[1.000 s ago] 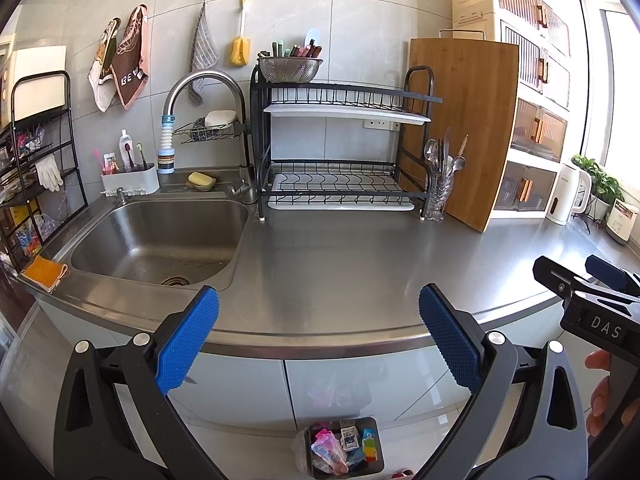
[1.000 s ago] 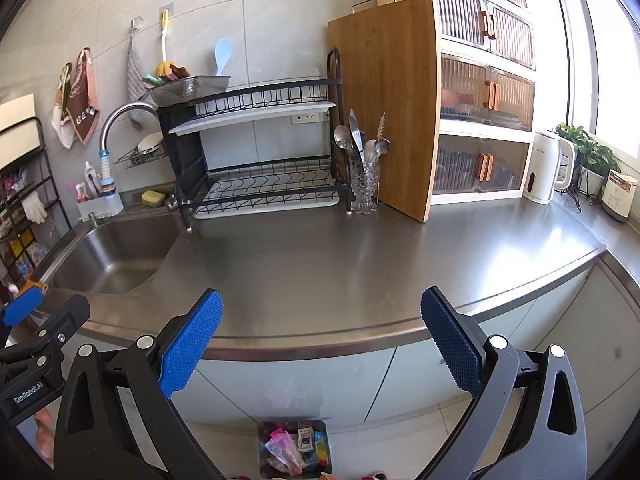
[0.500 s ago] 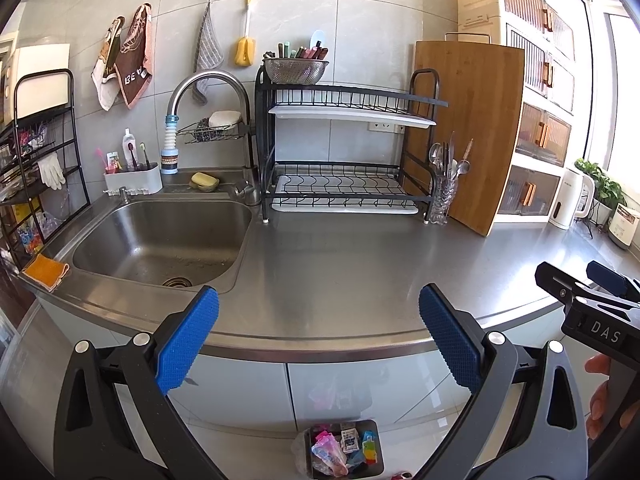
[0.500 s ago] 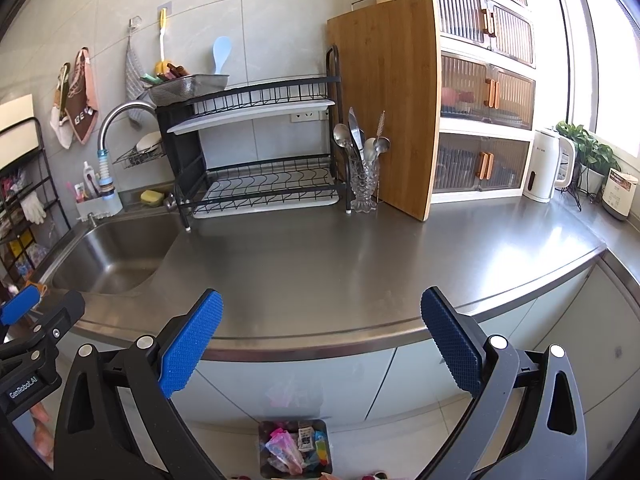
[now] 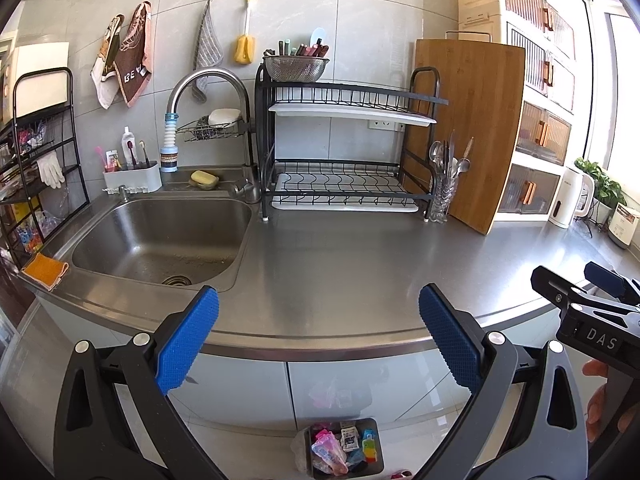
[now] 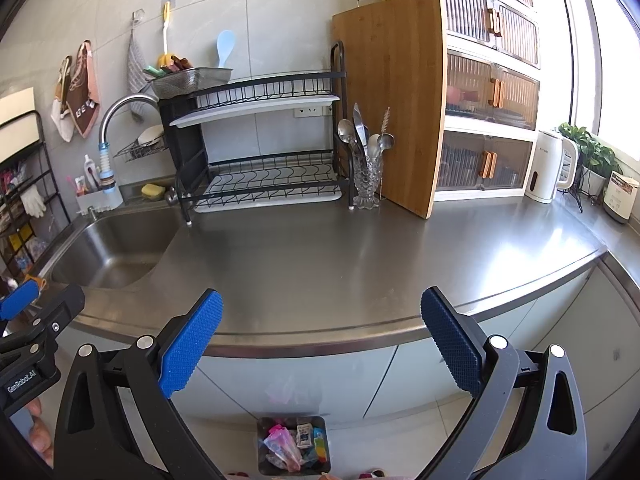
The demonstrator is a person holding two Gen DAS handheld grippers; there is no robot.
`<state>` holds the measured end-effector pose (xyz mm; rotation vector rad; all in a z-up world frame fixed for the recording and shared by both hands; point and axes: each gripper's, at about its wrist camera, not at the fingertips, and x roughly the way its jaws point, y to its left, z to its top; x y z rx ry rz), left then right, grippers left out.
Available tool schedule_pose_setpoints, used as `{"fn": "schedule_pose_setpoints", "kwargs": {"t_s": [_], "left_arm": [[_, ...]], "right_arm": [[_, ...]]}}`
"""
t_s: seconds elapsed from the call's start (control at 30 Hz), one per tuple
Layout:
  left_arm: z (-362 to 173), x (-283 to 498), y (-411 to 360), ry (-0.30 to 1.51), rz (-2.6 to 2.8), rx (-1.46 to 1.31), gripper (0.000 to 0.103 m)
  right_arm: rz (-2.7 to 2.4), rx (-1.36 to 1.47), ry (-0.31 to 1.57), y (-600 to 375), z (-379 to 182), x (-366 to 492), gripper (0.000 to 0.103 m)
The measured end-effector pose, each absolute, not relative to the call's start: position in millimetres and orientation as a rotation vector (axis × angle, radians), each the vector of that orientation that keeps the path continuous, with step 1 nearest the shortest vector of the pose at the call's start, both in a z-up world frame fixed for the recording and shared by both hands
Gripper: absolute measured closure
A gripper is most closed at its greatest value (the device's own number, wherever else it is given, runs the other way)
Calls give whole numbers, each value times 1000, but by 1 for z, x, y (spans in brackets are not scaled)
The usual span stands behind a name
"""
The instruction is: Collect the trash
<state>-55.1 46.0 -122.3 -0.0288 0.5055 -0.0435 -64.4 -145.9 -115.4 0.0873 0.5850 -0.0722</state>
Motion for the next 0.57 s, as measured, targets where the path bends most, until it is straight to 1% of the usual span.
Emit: {"fn": "schedule_pose_setpoints", "kwargs": {"t_s": [0.57], "left_arm": [[-119,-58,44,481,-27,-11,8]], "right_arm": [[-67,89,582,-145,-112,-64,3]]}}
